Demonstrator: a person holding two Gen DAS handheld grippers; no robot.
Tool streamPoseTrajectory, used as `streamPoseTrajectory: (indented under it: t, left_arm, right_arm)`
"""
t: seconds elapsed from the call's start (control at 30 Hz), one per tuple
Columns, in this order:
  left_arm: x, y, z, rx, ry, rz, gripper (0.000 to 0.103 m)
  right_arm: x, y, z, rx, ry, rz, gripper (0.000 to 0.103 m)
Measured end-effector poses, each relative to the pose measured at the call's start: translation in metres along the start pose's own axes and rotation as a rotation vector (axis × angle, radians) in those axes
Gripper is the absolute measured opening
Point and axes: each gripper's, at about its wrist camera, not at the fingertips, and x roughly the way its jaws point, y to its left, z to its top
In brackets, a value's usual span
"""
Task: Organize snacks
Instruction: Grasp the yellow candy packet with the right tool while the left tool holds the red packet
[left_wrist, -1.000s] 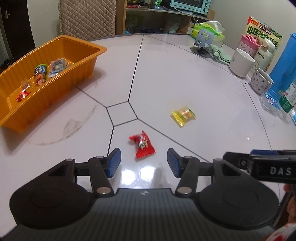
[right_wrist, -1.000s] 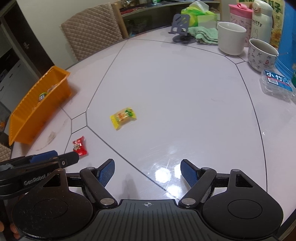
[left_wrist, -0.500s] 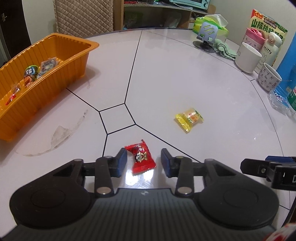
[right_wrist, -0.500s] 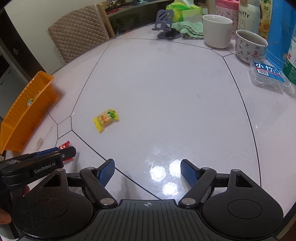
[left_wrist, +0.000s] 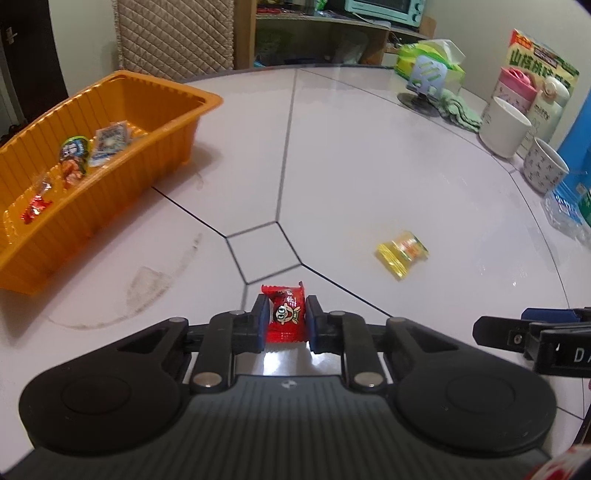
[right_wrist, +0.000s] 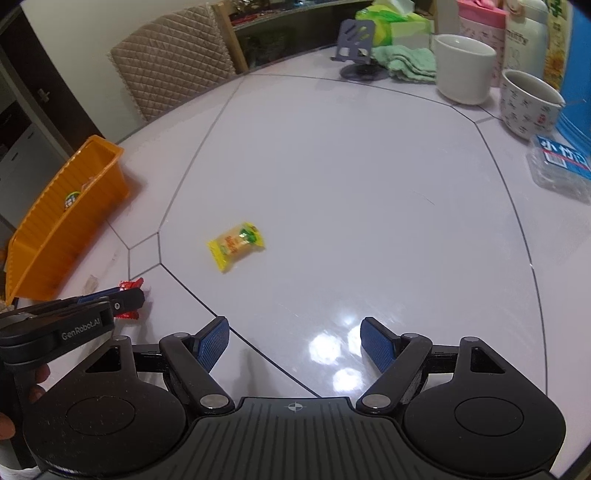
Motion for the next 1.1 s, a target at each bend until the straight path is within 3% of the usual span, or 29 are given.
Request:
streamPoseTrajectory:
  t: [0.37, 0.5, 0.63, 0.83, 0.97, 1.1]
  left_arm:
    - [-0.01, 0.029, 0.009, -0.063, -0.027, 0.036, 0.018]
    - [-0.011, 0.035, 0.01, -0.077, -0.03, 0.042, 0.018]
    - [-0.011, 0.041, 0.009, -0.091, -0.025, 0.047, 0.018]
    - [-0.013, 0.049, 0.009, -0.112, -0.027, 0.052, 0.018]
    - [-0.013, 0.055, 0.009, -0.125, -0.03, 0.056, 0.018]
    - [-0.012, 0.06, 0.009, -0.135, -0.029, 0.061, 0.018]
  right_arm:
    - [0.027, 0.024, 0.02, -0.004, -0.027, 0.114, 0.077]
    - [0.042, 0.033, 0.027, -0.005, -0.035, 0.113, 0.077]
    - [0.056, 0.042, 0.034, -0.025, -0.028, 0.096, 0.064]
    - [0.068, 0.054, 0.042, -0.066, -0.044, 0.068, 0.061]
    - [0.074, 0.062, 0.045, -0.124, -0.06, 0.051, 0.048]
    - [0.078, 0.069, 0.043, -0.183, -0.072, 0.025, 0.042]
